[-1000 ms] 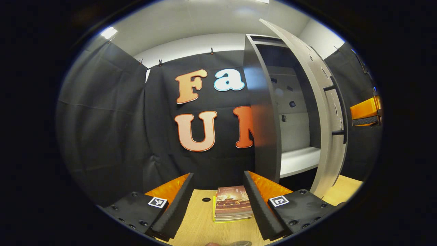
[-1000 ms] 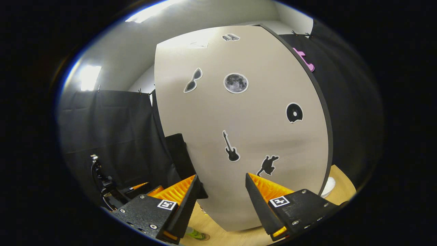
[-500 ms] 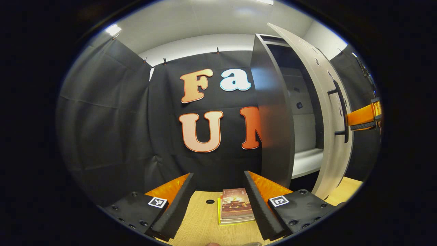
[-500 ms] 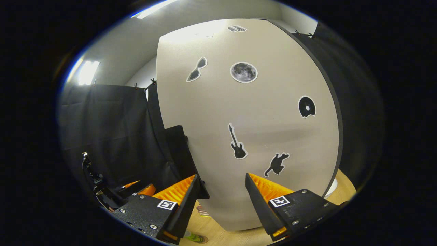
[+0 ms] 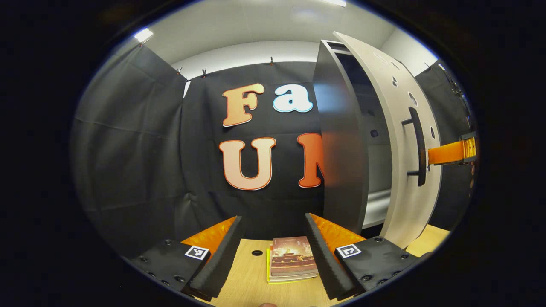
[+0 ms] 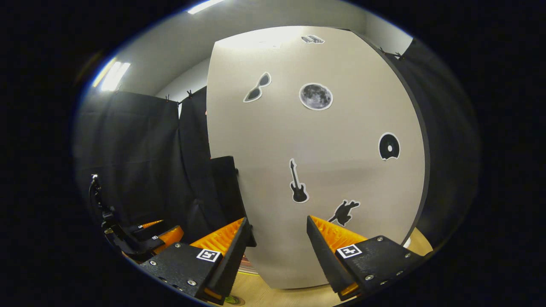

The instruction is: Open the cabinet door with the right hand, grasp the bottle in the cabinet with the left hand and place it on the coaster, then close the cabinet door with the right hand.

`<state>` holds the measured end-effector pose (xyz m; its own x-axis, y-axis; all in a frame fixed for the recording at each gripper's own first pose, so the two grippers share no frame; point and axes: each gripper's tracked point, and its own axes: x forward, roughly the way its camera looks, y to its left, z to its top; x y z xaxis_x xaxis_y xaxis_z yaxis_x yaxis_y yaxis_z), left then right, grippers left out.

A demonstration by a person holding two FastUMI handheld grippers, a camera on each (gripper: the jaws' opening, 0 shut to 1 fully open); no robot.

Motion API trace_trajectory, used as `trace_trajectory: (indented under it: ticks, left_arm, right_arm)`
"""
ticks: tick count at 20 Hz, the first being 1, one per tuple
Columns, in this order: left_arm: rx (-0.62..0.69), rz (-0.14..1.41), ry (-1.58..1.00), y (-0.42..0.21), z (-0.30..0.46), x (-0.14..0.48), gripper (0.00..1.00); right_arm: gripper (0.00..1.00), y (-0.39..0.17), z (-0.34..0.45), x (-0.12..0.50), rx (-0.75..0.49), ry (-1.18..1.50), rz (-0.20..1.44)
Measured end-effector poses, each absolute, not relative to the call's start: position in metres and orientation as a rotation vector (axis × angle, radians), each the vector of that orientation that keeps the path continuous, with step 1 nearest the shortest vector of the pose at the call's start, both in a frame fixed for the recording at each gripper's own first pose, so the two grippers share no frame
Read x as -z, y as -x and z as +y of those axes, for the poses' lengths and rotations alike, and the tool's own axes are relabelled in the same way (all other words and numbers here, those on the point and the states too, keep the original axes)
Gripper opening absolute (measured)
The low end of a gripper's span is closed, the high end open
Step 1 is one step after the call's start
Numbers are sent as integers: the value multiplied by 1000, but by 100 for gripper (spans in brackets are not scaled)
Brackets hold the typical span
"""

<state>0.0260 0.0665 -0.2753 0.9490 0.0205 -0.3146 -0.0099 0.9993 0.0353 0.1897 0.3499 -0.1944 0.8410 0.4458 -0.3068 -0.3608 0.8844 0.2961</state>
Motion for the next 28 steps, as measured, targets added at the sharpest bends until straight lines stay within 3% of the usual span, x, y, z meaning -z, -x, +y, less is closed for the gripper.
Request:
trace_trajectory:
  ticks: [10, 11, 22, 28]
  left_arm:
    - [85, 286, 41, -37, -48, 206, 92]
    - [87, 284, 57, -12, -56, 196, 93]
    - [66, 207, 68, 17, -152, 110, 92]
    - [49, 203, 39, 46, -177, 100, 93]
  right_arm:
    - [88, -147, 223, 152, -278, 63, 241]
    - [88, -142, 213, 145, -277, 93, 222]
    - [93, -103, 120, 103, -275, 88, 145]
    - [93, -83, 99, 104, -296, 62, 149]
